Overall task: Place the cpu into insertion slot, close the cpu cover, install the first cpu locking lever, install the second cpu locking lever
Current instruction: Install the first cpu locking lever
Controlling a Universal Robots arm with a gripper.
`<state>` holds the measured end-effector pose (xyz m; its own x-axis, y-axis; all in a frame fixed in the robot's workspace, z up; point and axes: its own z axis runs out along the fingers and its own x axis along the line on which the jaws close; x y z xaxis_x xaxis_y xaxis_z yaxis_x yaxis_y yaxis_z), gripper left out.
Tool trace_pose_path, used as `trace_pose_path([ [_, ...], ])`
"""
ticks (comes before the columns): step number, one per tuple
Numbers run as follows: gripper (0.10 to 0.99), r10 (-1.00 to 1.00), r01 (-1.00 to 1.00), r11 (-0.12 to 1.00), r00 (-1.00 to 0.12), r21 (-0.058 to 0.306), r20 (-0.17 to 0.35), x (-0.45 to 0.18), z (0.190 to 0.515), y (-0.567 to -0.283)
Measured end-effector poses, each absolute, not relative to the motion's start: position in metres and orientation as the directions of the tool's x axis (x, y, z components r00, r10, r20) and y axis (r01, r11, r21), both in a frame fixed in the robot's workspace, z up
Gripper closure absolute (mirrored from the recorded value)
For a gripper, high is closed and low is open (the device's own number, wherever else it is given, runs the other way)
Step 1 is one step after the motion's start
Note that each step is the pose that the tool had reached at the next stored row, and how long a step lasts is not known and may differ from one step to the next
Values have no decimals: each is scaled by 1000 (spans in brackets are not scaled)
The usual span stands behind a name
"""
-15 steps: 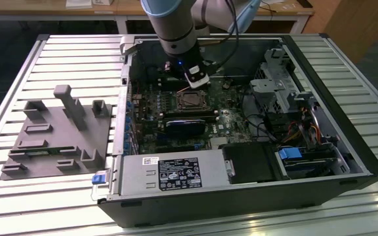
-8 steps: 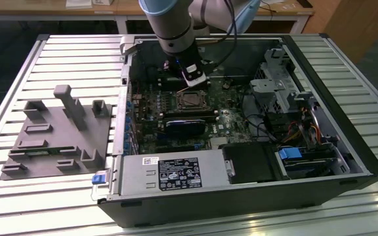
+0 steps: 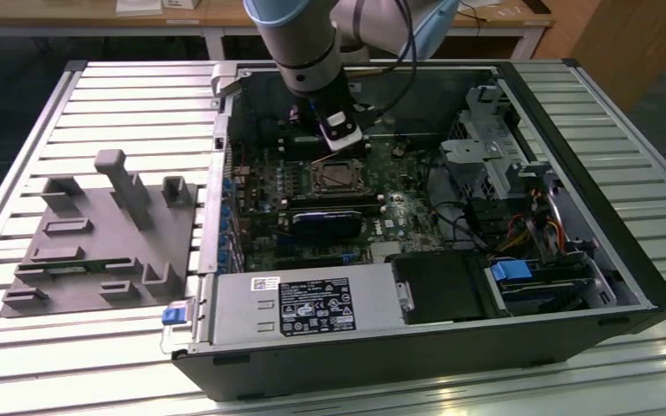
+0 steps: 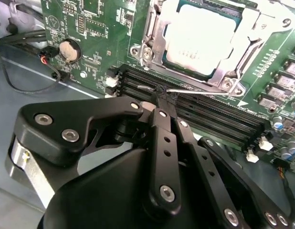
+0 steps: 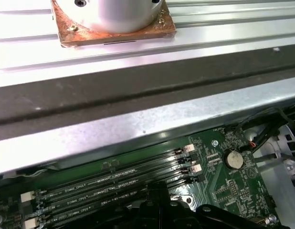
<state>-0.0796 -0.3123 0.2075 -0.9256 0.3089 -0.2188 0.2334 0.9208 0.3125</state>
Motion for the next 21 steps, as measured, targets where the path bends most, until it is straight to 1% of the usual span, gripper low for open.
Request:
trace_pose_path([
  [11, 980, 324, 245, 917, -917, 315, -232, -82, 201, -312],
  [21, 980, 330, 254, 920, -913, 300, -241, -82, 194, -312],
])
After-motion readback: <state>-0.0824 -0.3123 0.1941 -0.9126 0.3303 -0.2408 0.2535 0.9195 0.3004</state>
